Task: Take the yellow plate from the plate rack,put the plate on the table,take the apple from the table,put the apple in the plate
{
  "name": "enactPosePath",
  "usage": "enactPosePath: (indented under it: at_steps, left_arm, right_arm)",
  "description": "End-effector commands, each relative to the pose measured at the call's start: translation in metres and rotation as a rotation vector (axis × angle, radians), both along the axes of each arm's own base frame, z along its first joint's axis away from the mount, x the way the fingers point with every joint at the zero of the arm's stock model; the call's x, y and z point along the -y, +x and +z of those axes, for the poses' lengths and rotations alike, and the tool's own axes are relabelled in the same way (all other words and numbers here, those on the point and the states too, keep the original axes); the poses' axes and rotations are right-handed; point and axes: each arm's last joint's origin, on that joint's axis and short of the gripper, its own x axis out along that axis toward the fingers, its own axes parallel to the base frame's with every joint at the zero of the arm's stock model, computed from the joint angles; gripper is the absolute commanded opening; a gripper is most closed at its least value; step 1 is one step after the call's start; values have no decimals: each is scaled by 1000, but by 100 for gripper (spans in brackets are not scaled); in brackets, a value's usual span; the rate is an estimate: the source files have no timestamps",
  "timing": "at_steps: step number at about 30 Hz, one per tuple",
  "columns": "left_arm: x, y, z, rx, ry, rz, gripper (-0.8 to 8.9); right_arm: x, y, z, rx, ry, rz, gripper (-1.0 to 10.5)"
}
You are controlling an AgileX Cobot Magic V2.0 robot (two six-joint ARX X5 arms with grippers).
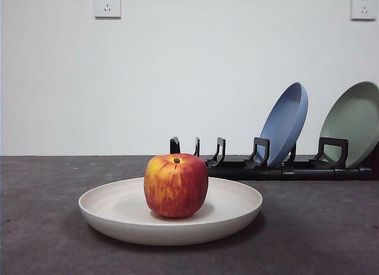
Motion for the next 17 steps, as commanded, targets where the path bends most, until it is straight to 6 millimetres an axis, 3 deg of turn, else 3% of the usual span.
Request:
enactPosePath:
  at_steps: [1, 7, 17]
  left_arm:
    - [0, 1, -2, 0, -7, 0, -3]
    - [0, 1, -2, 0, -7, 0, -3]
    - [0, 1, -3, -2, -6, 0, -4]
  right_arm:
    - [0, 9, -38, -35, 43, 2, 1]
    - [-1, 17, -91, -115, 54, 0, 1]
    - [-2, 24, -132, -216, 56, -2, 1]
